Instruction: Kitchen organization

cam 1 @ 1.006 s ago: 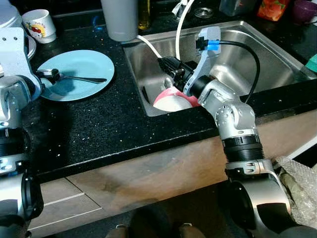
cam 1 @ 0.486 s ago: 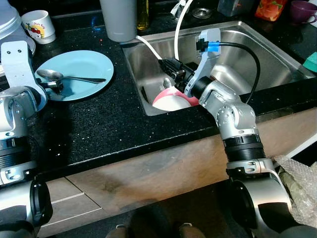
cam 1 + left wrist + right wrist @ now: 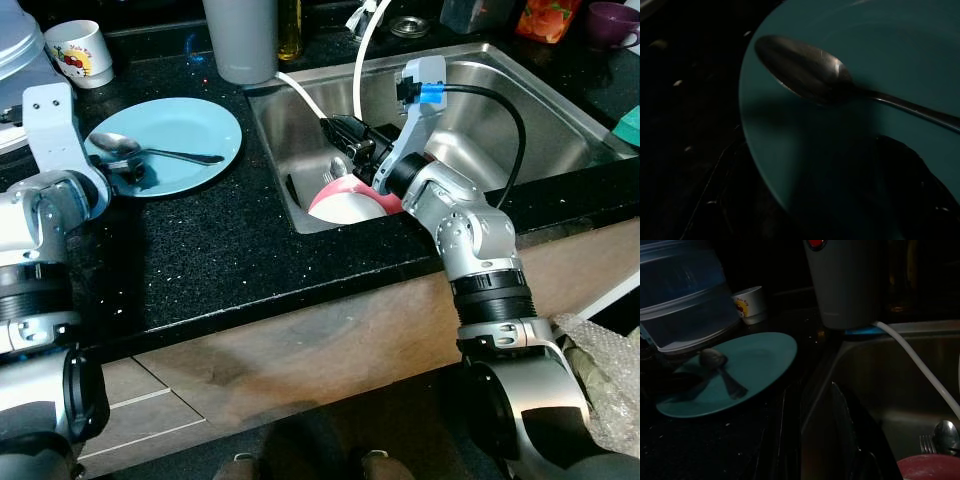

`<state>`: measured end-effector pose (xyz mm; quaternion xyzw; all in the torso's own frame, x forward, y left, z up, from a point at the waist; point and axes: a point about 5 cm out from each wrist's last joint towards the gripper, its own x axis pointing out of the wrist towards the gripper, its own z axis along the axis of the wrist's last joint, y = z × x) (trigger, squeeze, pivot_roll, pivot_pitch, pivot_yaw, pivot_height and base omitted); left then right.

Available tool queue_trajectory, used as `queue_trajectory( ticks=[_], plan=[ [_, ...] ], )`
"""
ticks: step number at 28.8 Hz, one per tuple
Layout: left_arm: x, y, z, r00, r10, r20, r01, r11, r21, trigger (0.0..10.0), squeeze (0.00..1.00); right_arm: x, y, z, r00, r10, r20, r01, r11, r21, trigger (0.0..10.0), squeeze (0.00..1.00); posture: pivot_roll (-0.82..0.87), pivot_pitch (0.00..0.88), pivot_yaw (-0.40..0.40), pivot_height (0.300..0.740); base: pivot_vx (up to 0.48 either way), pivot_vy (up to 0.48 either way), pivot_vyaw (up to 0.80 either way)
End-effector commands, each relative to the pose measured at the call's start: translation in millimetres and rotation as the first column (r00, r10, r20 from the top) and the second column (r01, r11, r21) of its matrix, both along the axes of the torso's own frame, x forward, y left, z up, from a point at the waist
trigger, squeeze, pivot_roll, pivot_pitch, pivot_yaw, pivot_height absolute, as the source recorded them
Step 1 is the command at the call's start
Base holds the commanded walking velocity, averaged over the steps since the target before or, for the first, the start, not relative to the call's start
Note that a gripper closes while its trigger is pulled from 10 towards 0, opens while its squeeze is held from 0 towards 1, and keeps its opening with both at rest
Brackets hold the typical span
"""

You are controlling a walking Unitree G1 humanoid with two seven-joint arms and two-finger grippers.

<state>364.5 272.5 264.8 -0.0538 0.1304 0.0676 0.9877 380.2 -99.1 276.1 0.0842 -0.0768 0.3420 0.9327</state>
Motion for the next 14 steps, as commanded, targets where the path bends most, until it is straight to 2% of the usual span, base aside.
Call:
queue_trajectory(
  ticks=[1, 7, 8, 9, 10, 11, 12, 14],
  plan=[
    [-0.4, 3.0, 4, 1.000, -0.018, -0.001, 0.018, 1.000, 0.012, 10.0, 0.00, 0.6, 0.4, 4, 1.000, 0.003, 0.014, -0.003, 1.000, -0.002, 10.0, 0.00, 0.04, 0.171, 0.033, 0.740, 0.000, 0.000, 0.00],
    [-4.2, 10.6, -3, 0.999, -0.015, -0.037, 0.015, 1.000, -0.001, 10.0, 0.00, 0.0, -1.3, 3, 1.000, -0.002, 0.013, 0.002, 1.000, -0.001, 10.0, 0.00, 0.04, 0.172, 0.034, 0.740, 0.000, 0.000, 0.00],
    [-5.3, 12.7, -3, 0.999, -0.013, -0.037, 0.013, 1.000, -0.002, 8.2, 0.00, 0.0, -1.2, 3, 1.000, -0.001, 0.012, 0.001, 1.000, 0.000, 10.0, 0.00, 0.04, 0.172, 0.034, 0.740, 0.000, 0.000, 0.00],
    [-5.5, 14.2, -3, 0.999, -0.014, -0.037, 0.014, 1.000, -0.003, 8.2, 0.00, 0.1, -1.2, 3, 1.000, -0.001, 0.012, 0.001, 1.000, 0.000, 10.0, 0.00, 0.04, 0.172, 0.034, 0.740, 0.000, 0.000, 0.00],
    [-7.7, 19.6, -2, 0.999, -0.015, -0.030, 0.015, 1.000, -0.004, 3.6, 0.00, 0.0, -0.8, 2, 1.000, 0.001, 0.011, -0.001, 1.000, 0.000, 10.0, 0.00, 0.05, 0.174, 0.031, 0.740, 0.000, 0.000, 0.00],
    [-7.7, 19.6, -2, 0.999, -0.015, -0.030, 0.015, 1.000, -0.004, 3.6, 0.00, 0.0, -0.8, 2, 1.000, 0.001, 0.011, -0.001, 1.000, 0.000, 10.0, 0.00, 0.05, 0.174, 0.031, 0.740, 0.000, 0.000, 0.00],
    [-9.9, 22.9, -1, 0.999, -0.040, -0.027, 0.040, 0.999, 0.008, 0.0, 0.00, 0.0, -0.2, 2, 1.000, 0.004, 0.011, -0.004, 1.000, 0.001, 10.0, 0.00, 0.05, 0.173, 0.029, 0.740, 0.000, 0.000, 0.00],
    [-15.4, 26.8, 1, 0.993, -0.109, -0.038, 0.111, 0.993, 0.035, 0.0, 0.00, 0.0, 0.9, 2, 1.000, 0.008, 0.010, -0.008, 1.000, 0.002, 10.0, 0.00, 0.05, 0.173, 0.029, 0.740, 0.000, 0.000, 0.00]
  ],
)
